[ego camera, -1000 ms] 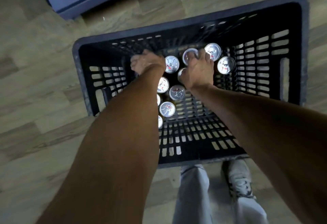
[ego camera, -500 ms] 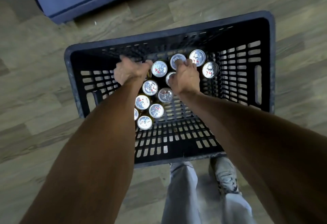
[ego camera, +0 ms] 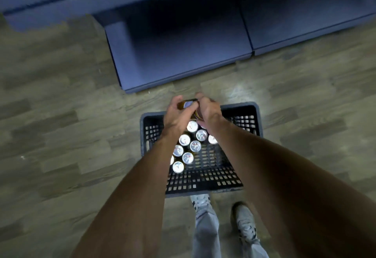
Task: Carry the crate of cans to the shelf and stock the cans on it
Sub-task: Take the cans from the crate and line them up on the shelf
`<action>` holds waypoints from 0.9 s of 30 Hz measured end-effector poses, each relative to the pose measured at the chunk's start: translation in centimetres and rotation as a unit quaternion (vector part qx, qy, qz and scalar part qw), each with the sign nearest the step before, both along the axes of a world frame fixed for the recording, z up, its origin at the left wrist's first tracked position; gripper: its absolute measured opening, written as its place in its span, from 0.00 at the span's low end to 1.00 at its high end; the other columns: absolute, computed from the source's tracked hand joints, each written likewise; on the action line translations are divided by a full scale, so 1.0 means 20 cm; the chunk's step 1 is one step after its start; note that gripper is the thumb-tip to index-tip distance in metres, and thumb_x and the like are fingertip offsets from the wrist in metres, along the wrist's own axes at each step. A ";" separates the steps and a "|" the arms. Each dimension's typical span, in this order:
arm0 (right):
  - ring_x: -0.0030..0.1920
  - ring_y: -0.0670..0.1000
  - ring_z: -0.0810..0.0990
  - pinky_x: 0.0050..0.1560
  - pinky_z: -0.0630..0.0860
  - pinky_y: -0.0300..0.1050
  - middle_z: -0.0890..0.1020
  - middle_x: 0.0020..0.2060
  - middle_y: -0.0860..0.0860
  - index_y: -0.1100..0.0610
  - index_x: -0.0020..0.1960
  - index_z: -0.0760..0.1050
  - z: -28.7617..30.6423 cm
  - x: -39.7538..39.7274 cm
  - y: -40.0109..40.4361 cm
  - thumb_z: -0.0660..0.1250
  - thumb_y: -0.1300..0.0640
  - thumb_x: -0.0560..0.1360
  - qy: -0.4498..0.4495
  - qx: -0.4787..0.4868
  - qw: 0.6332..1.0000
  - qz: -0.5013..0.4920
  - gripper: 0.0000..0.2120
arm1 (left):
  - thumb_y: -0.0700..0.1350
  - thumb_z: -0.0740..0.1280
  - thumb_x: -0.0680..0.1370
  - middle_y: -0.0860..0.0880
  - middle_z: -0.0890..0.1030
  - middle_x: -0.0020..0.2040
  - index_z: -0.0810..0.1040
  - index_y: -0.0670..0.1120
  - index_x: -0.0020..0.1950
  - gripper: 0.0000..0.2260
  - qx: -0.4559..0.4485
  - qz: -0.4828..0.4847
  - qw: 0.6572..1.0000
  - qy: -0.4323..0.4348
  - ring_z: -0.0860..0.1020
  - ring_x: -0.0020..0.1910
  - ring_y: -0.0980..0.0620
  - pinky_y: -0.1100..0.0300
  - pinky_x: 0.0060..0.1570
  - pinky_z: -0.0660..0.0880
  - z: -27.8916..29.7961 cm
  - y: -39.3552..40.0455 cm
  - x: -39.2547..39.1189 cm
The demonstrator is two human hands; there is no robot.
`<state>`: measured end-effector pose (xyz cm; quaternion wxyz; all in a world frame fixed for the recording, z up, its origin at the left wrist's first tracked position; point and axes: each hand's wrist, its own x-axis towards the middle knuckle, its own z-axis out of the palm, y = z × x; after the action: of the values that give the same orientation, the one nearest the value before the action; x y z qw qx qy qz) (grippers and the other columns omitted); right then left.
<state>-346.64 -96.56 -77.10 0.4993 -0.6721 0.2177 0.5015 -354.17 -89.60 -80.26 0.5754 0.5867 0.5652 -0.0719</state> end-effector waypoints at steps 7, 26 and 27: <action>0.44 0.55 0.83 0.34 0.79 0.46 0.82 0.50 0.56 0.57 0.46 0.77 1.04 0.37 0.28 0.69 0.41 0.69 -0.107 -0.077 0.991 0.034 0.19 | 0.68 0.64 0.69 0.48 0.83 0.50 0.80 0.50 0.46 0.22 -0.035 0.064 0.994 -0.083 0.79 0.46 0.49 0.53 0.52 0.74 1.06 0.27 0.31; 0.40 0.55 0.84 0.31 0.75 0.42 0.83 0.44 0.56 0.56 0.55 0.77 2.90 0.52 0.78 0.71 0.41 0.71 -0.183 0.256 0.941 -0.124 0.22 | 0.58 0.59 0.79 0.43 0.80 0.41 0.74 0.47 0.40 0.17 0.079 0.210 0.939 -0.260 0.80 0.35 0.45 0.54 0.31 0.79 3.10 0.73 0.58; 0.38 0.54 0.83 0.30 0.74 0.41 0.83 0.42 0.56 0.56 0.52 0.78 2.93 0.52 0.81 0.72 0.42 0.71 -0.194 0.257 0.940 -0.113 0.20 | 0.59 0.57 0.80 0.42 0.80 0.41 0.75 0.47 0.41 0.18 0.062 0.218 0.938 -0.260 0.80 0.32 0.45 0.54 0.30 0.79 3.11 0.75 0.59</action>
<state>-336.17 -80.41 -18.48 0.7409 -0.5763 0.0552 0.3405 -342.46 -74.53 -18.13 0.6664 0.4816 0.5132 0.2460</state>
